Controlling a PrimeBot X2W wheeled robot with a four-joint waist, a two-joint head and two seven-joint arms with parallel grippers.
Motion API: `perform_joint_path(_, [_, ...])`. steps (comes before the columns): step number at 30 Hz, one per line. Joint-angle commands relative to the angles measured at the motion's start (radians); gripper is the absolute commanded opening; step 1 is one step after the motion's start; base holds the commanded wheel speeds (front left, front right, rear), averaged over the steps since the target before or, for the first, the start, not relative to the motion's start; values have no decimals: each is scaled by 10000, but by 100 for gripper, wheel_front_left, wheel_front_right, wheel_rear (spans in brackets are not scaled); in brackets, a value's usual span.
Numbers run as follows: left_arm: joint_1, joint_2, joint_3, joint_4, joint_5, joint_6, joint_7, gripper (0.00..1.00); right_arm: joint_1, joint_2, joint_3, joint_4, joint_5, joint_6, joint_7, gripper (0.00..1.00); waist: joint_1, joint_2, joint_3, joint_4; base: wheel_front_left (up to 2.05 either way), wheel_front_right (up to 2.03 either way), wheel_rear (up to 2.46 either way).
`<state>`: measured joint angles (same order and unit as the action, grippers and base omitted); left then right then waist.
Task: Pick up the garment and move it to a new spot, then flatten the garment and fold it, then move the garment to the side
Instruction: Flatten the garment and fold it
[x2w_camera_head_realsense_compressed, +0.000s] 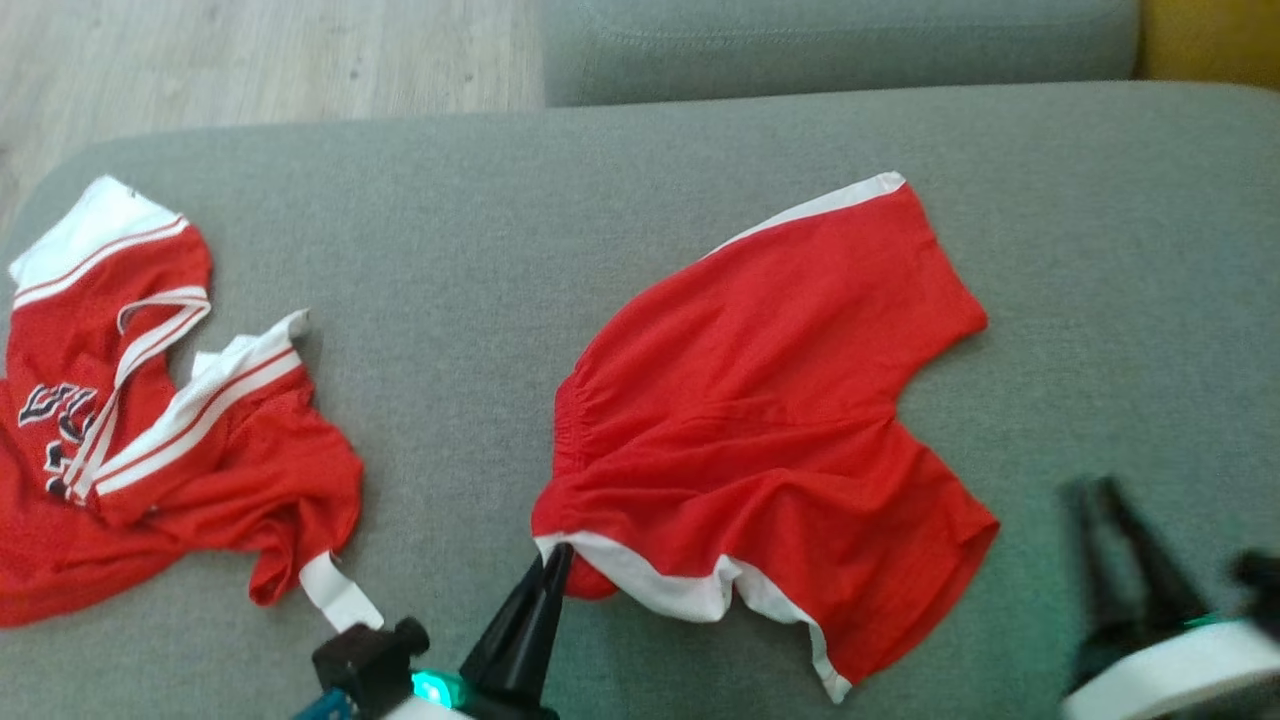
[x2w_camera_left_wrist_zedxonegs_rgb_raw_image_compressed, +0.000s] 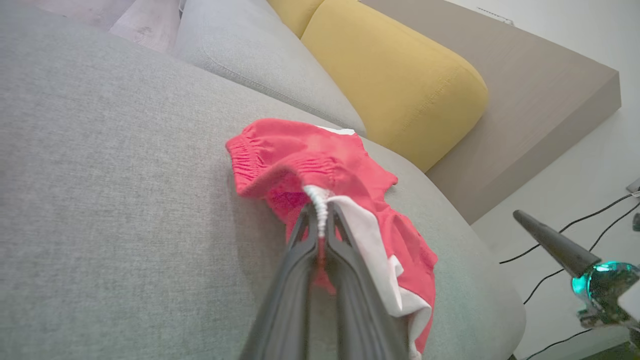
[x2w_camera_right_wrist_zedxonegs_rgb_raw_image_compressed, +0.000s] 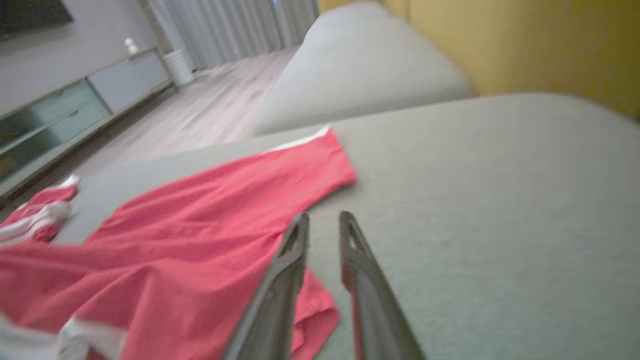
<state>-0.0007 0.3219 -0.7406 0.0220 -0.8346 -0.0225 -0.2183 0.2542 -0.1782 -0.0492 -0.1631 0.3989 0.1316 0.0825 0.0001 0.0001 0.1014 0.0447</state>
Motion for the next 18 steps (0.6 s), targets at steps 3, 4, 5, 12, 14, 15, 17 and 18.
perform_joint_path(3, [-854, -107, 453, 94, 165, -170, -128, 0, -160, -716, 1588, -62, 63, -9, 326, 100, -1, -1, 333, 75, 0, 0, 0])
perform_joint_path(4, [-1000, -162, 472, 197, 199, -203, -145, 0, -219, -899, 2048, 6, 106, -9, 418, 100, -1, -1, 429, 79, 0, 0, 0])
perform_joint_path(5, [-1148, -208, 484, 295, 241, -242, -160, 0, -295, -1092, 2493, 64, 170, -9, 507, 100, -1, -1, 527, 81, 0, 0, 0])
perform_joint_path(12, [-2016, -426, 532, 936, 443, -525, -242, 0, -923, -3117, 5151, 253, 610, -9, 1346, 100, -1, -1, 1007, 99, 0, 0, 0])
perform_joint_path(14, [-2158, -455, 546, 1046, 466, -584, -263, 0, -1035, -3550, 5637, 274, 987, -9, 1638, 100, -1, -1, 1107, 112, 0, 0, 0])
perform_joint_path(15, [-2224, -470, 550, 1092, 478, -610, -272, 0, -1098, -3745, 5856, 279, 1166, -9, 1785, 100, -1, -1, 1164, 131, 0, 0, 0])
perform_joint_path(17, [-2343, -502, 560, 1170, 490, -657, -289, 0, -1233, -4042, 6233, 305, 1521, -9, 2055, 100, -1, -1, 1283, 176, 0, 0, 0])
perform_joint_path(18, [-2397, -518, 562, 1205, 492, -678, -295, 0, -1312, -4162, 6407, 317, 1685, -9, 2186, 100, -1, -1, 1344, 200, 0, 0, 0])
